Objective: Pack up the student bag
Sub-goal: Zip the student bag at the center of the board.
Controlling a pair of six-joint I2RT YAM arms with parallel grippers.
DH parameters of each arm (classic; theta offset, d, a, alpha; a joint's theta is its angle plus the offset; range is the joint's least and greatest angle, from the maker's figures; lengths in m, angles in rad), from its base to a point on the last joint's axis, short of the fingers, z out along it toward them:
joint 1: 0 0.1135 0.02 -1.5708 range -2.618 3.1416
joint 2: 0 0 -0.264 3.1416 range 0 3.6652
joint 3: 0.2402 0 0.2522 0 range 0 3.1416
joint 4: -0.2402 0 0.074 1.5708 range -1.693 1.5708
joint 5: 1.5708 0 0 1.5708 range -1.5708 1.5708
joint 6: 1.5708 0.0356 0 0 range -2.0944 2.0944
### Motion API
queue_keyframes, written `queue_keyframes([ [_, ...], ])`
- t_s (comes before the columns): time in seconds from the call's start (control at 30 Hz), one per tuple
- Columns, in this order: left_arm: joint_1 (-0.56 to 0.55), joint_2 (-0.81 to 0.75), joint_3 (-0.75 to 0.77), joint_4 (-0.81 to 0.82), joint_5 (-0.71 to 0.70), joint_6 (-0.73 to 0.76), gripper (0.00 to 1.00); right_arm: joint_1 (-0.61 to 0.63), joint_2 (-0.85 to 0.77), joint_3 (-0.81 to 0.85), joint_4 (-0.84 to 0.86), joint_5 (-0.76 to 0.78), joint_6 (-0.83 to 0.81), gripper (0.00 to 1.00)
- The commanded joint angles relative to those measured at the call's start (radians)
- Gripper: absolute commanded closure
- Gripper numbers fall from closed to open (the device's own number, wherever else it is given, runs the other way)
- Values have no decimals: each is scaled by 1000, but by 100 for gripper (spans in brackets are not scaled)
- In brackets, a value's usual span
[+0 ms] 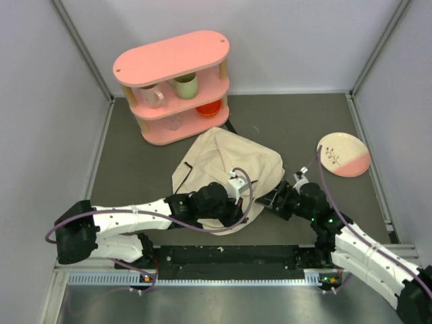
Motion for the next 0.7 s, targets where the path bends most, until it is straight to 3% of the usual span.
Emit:
queue_keyframes([
  [0.0, -14, -12, 53, -3, 43, 34, 100, 110, 128, 32, 147, 20, 63, 25],
  [0.1, -18, -19, 51, -6, 41, 37, 100, 150, 234, 41, 250, 16, 82, 25],
  [0.27, -24, -10, 48, -6, 43, 35, 100, 173, 358, 103, 270, 51, 52, 30],
  [0.3, -27, -10, 42, -8, 46, 34, 100, 173, 368, 104, 280, 56, 49, 40],
  [0.33, -31, -9, 42, -8, 43, 34, 100, 175, 371, 109, 284, 60, 43, 65],
  [0.4, -31, -13, 30, -11, 35, 32, 100, 175, 368, 132, 231, 97, 25, 79],
  [0.43, -32, -21, 25, -21, 21, 29, 100, 170, 362, 141, 203, 143, -1, 100],
  [0.53, -31, -51, 2, -34, -15, 14, 100, 129, 325, 166, 105, 198, -73, 100],
  [0.67, -32, -107, -68, -64, -58, -4, 100, -114, 328, 143, 75, 137, -170, 100],
])
